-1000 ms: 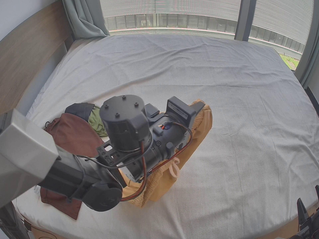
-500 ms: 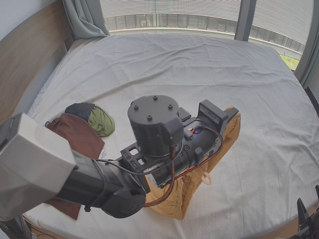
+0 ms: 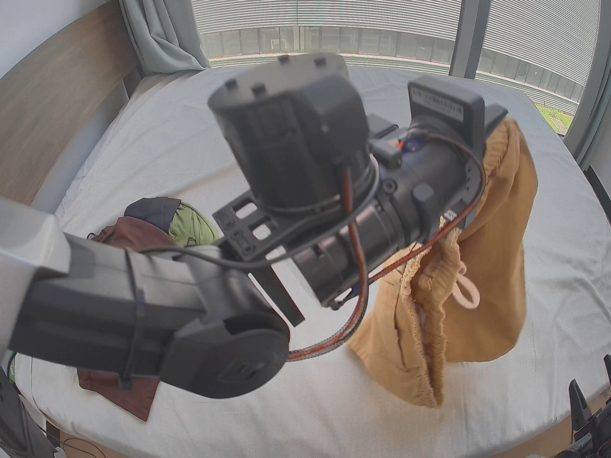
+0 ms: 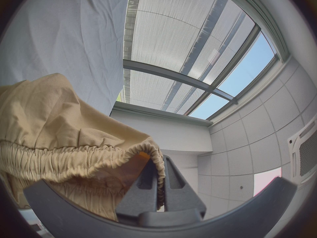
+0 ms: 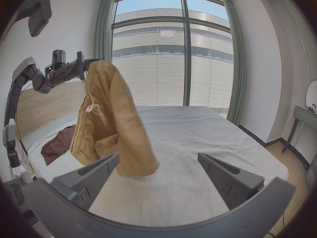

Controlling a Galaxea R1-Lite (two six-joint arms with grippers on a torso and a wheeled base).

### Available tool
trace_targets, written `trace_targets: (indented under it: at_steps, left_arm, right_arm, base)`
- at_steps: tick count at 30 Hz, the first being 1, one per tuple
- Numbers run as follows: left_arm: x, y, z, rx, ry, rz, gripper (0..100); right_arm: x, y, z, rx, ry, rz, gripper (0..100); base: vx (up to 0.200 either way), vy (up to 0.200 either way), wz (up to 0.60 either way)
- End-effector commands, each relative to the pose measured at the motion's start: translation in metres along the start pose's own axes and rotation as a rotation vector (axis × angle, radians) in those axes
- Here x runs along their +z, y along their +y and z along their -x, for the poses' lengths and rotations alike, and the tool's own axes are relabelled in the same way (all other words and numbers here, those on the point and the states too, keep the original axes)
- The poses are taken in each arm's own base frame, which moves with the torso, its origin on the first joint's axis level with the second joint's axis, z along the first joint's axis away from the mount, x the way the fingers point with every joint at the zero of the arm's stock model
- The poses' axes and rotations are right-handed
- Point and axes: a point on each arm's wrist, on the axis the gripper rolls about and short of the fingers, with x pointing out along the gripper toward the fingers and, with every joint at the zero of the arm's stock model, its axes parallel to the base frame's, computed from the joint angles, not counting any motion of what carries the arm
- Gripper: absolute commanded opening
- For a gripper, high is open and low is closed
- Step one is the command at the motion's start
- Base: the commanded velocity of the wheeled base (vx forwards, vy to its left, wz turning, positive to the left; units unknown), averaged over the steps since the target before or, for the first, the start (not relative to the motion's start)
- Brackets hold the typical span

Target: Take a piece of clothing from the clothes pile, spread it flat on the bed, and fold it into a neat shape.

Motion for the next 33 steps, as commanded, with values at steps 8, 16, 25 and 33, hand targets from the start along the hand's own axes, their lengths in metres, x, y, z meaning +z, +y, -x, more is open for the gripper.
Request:
trace_targets:
  at_steps: [8,16,25,33]
  left_arm:
    - [0.052,0.032,0.036,0.154,-0.133,-0.166,0]
    - [0.093,0.092,0.114,0.242,-0.14,-0.36,0]
    - [0.109,0.14,0.164,0.416,-0.174,-0.527,0]
    - [0.131,0.153,0.187,0.521,-0.244,-0.552,0]
  right_arm:
    - [-0.004,0.0,0.0,0.0,-0.002,-0.001,100]
    - [-0.004,0.0,0.0,-0.001,-0.002,-0.002,100]
    - [-0.004,0.0,0.0,-0.001,-0.002,-0.002,100]
    - [-0.004,0.0,0.0,-0.001,-0.002,-0.001,100]
  base:
    - [0.0,0.0,0.0]
    - [0.0,0.0,0.0]
    - [0.0,0.0,0.0]
    - [0.0,0.0,0.0]
